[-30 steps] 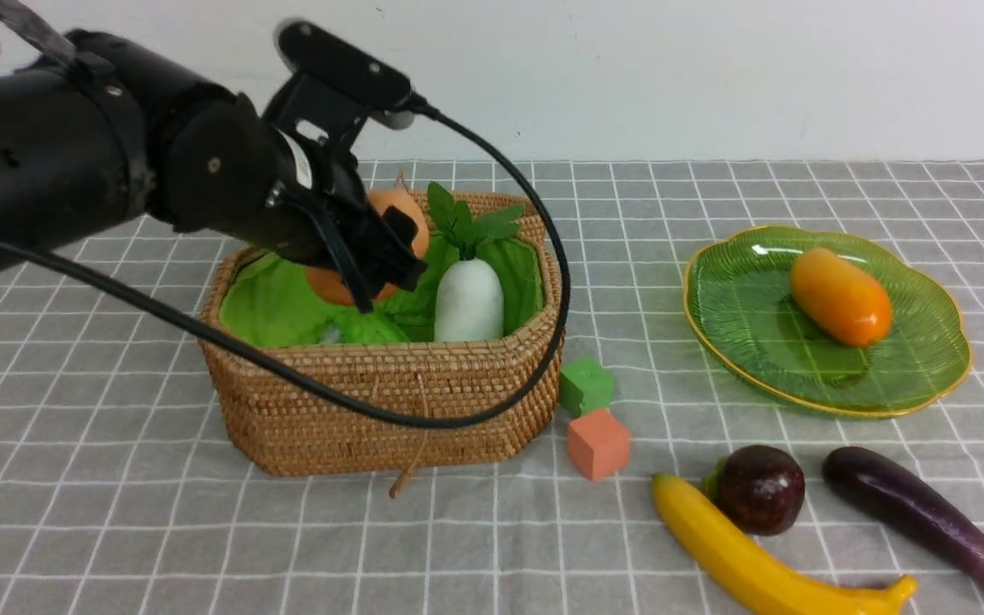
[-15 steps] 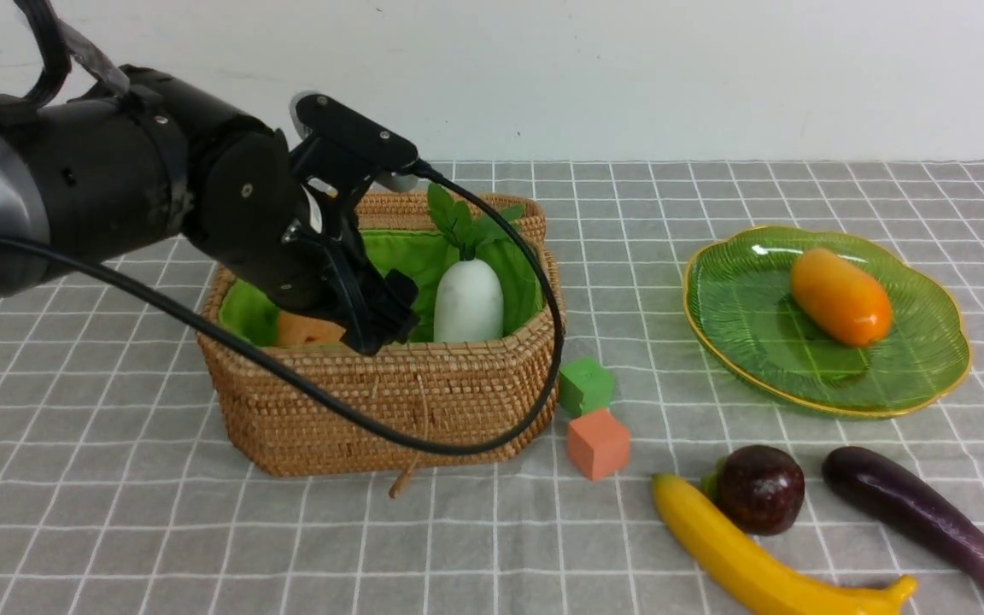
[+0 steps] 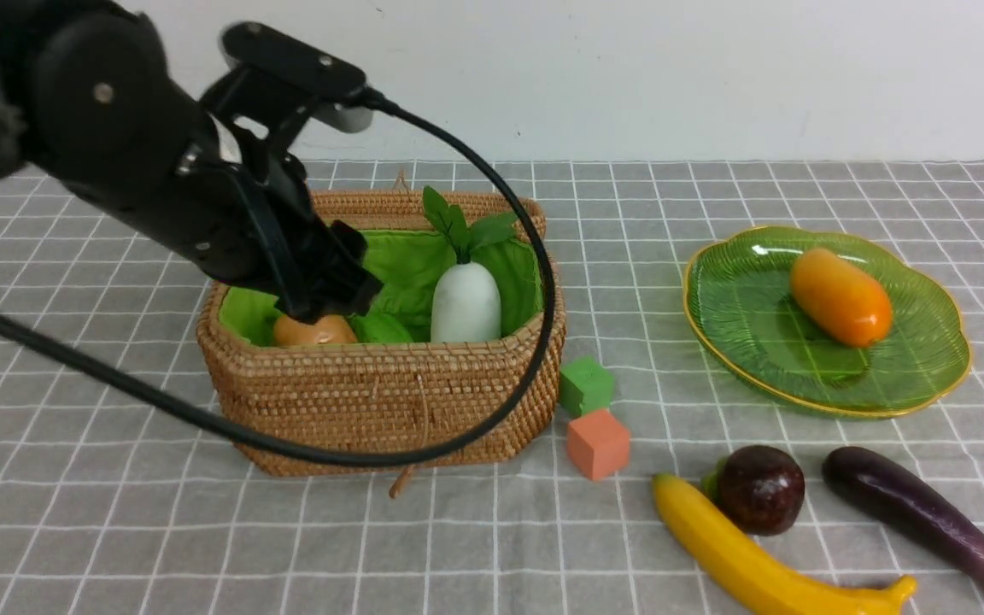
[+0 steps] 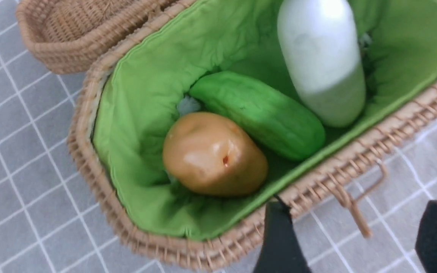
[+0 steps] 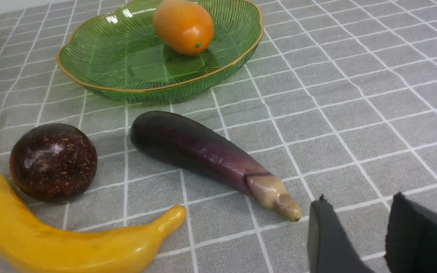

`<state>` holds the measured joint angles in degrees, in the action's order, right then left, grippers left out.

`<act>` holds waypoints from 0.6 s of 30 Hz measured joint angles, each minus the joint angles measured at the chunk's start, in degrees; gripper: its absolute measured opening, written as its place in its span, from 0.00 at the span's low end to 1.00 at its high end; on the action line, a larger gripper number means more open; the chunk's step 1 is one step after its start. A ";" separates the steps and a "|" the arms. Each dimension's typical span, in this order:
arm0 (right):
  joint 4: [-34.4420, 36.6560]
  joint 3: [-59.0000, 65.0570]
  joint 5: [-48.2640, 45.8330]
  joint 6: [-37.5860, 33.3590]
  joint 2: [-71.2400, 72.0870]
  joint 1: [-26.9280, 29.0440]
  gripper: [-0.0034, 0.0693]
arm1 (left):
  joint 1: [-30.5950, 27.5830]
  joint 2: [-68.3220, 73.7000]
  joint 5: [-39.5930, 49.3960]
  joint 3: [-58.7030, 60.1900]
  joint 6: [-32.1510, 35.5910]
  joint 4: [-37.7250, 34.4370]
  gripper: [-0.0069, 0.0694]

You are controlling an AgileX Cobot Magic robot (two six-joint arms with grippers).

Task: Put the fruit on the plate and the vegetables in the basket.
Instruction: Grab an eggplant with your right arm and place it in the basket on the left.

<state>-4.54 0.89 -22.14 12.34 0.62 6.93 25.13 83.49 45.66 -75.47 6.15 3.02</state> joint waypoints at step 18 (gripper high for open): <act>0.00 0.00 0.00 0.00 0.00 0.00 0.38 | 0.00 -26.99 8.36 15.15 -6.92 -12.80 0.11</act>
<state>-4.54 0.89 -22.14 12.34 0.62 6.93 25.13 56.51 54.02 -60.31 -0.76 -9.78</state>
